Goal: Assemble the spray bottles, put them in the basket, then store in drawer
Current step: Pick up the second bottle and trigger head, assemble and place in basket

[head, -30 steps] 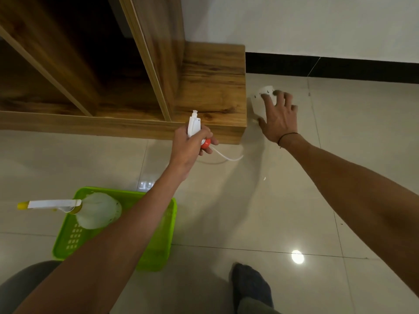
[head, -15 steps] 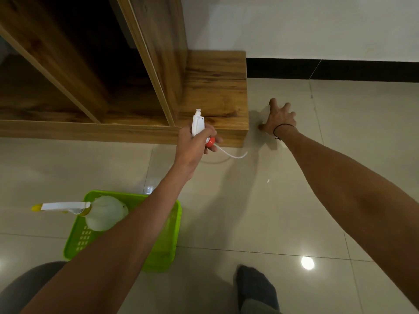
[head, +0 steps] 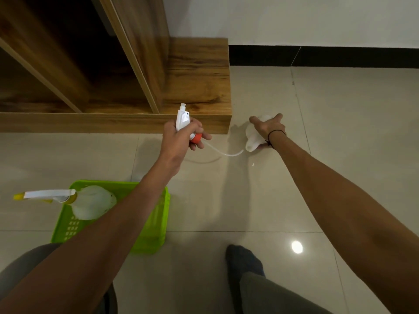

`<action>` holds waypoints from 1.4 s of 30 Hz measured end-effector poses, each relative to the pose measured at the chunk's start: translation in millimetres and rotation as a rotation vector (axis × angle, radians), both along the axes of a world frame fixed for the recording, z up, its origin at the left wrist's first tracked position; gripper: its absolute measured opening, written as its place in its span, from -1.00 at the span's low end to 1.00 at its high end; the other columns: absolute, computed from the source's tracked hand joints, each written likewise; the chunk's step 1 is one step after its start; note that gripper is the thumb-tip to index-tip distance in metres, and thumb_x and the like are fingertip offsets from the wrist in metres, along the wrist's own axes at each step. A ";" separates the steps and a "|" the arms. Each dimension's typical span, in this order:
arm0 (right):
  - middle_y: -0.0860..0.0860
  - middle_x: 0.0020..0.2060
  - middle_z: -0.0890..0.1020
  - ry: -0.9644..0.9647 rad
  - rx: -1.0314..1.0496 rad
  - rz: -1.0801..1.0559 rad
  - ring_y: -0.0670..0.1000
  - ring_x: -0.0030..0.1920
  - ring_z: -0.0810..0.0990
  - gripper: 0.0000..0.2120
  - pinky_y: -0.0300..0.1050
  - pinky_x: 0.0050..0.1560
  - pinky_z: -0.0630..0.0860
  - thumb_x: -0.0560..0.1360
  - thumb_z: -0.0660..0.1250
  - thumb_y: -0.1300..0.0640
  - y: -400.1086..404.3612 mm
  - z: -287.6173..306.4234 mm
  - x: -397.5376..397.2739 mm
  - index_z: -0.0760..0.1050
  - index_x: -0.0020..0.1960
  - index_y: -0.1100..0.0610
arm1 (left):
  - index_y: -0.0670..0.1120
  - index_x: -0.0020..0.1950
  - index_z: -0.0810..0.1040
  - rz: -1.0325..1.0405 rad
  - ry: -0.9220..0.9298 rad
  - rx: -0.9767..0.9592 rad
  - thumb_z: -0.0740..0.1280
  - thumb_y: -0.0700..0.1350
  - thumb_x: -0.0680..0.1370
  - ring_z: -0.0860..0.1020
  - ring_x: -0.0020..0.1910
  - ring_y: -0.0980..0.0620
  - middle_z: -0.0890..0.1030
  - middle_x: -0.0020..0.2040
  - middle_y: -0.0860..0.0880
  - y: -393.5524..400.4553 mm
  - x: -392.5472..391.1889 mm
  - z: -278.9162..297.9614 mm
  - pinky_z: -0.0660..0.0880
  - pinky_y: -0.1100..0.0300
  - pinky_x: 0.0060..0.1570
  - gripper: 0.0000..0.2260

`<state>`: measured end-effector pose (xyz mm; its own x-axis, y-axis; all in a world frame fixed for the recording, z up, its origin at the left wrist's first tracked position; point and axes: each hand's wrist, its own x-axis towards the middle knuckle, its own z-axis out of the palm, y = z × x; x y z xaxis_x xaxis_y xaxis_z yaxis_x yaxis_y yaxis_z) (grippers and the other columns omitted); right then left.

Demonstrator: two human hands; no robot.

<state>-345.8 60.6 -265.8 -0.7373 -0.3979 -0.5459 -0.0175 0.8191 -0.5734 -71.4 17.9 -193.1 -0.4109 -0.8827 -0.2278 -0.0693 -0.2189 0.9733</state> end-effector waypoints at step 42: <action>0.28 0.29 0.50 -0.923 -0.222 -0.266 0.51 0.03 0.70 -0.46 0.15 -0.25 0.73 0.45 0.57 -0.10 41.5 6.3 70.2 0.46 0.29 0.09 | -0.17 0.13 0.65 -0.022 -0.500 -0.121 0.65 0.17 0.35 0.72 0.07 -0.28 0.75 0.01 -0.20 18.5 -7.0 -52.2 0.68 -0.22 0.11 -0.46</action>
